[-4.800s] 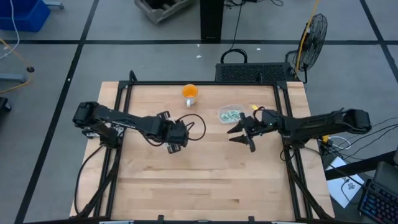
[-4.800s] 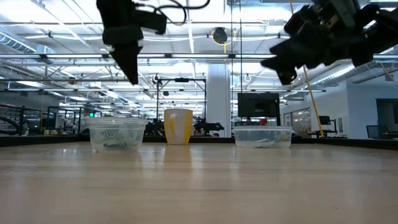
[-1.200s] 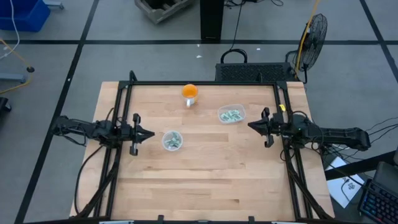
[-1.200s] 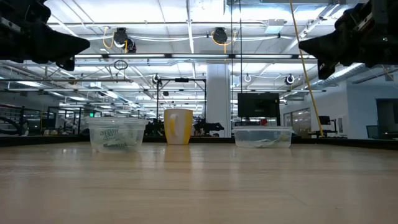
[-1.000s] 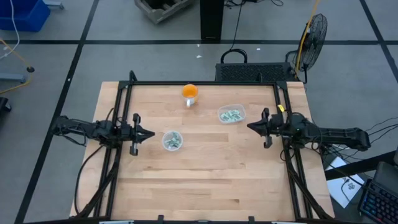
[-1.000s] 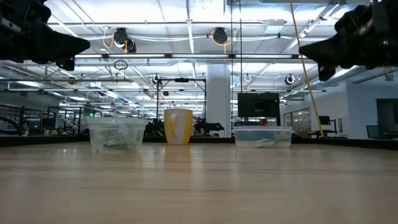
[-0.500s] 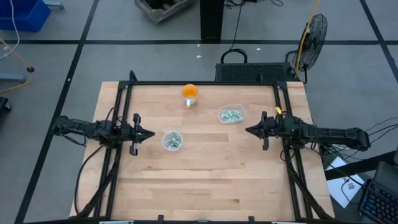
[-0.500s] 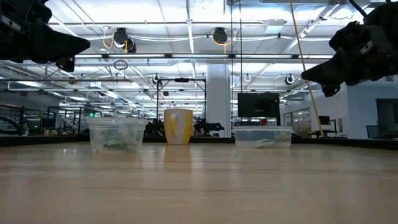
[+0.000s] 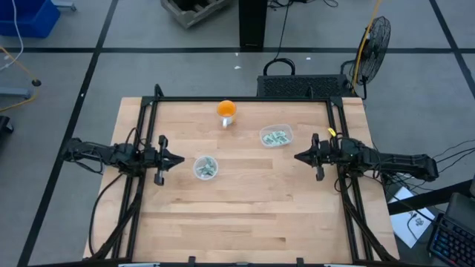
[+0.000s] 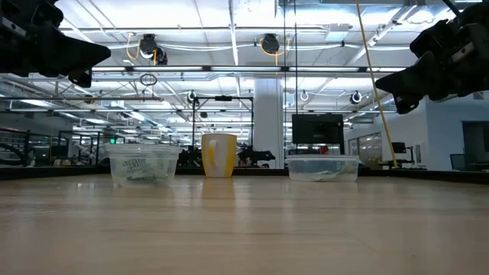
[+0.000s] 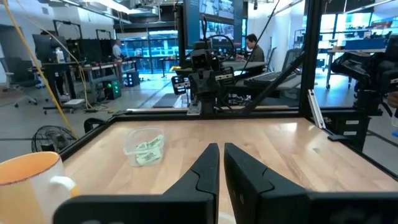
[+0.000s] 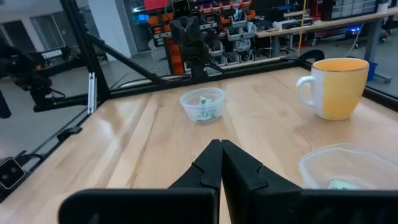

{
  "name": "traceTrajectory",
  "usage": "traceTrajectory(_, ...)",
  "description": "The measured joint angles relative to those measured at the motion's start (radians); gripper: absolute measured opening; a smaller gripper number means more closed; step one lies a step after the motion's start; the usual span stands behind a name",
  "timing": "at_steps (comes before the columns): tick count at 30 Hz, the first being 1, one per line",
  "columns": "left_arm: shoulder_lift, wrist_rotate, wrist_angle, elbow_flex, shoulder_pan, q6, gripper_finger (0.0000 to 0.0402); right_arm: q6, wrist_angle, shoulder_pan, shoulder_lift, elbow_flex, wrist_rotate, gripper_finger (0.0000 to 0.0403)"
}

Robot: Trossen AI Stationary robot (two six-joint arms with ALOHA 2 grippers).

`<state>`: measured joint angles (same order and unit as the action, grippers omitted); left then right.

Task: Pick and place Stevia / Truvia into bins
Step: Return to Home Position

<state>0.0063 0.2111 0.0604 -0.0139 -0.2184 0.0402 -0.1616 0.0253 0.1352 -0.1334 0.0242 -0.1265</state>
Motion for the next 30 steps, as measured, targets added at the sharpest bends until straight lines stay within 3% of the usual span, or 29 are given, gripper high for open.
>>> traceTrajectory(8, 0.000, 0.000, 0.001, 0.000, 0.000, 0.000, 0.0031, -0.035, -0.007, 0.000, 0.002, 0.000, 0.002, 0.0000)
traceTrajectory(12, 0.000, 0.000, 0.001, 0.000, 0.000, 0.000, 0.0031, -0.036, -0.011, 0.001, -0.003, 0.000, 0.057, 0.0000)
traceTrajectory(30, 0.000, 0.000, 0.000, 0.000, 0.000, 0.000, 0.0031, -0.035, 0.065, 0.000, -0.005, 0.000, 0.046, 0.0000)
